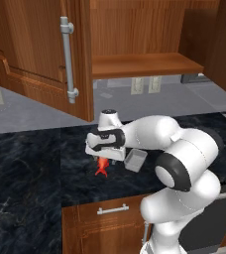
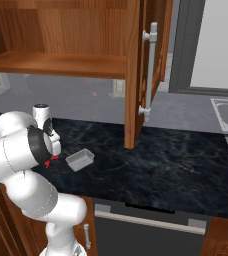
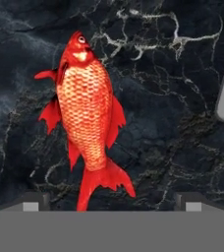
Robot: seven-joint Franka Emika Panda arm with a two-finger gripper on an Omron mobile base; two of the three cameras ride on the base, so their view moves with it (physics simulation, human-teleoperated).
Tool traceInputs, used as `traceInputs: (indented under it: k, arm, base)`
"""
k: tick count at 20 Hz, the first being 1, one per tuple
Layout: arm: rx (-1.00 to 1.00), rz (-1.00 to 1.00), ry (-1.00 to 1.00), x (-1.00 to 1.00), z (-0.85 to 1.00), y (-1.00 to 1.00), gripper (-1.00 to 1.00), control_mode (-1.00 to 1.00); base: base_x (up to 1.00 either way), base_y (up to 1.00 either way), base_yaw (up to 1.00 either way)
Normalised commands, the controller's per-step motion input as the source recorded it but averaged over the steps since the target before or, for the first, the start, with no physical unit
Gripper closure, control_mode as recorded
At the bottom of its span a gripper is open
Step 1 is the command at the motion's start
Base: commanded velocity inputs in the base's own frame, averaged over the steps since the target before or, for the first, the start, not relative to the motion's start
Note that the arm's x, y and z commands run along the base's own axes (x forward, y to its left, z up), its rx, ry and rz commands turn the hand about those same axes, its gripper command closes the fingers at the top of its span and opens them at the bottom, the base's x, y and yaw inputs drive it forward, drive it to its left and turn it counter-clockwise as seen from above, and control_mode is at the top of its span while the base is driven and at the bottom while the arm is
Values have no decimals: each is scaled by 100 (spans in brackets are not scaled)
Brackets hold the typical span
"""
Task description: Retrieve the tupperware from the cabinet, then place the raw meat into the tupperware to avoid contamination.
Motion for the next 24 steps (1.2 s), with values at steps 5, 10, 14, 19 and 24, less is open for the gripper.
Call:
traceInputs:
  k: [5,10,14,19,24]
  arm:
    - [-7,-2,-3,13,-20,1,-100,-100]
    - [-1,0,-2,1,-7,-13,-100,-100]
    - [0,0,-2,6,-9,2,-100,-100]
    - [0,0,0,5,-20,2,-100,-100]
    - [0,0,-1,14,-23,11,-100,-100]
  base:
    - [0,0,0]
    - [0,0,0]
    - [0,0,0]
    - [0,0,0]
    - [0,0,0]
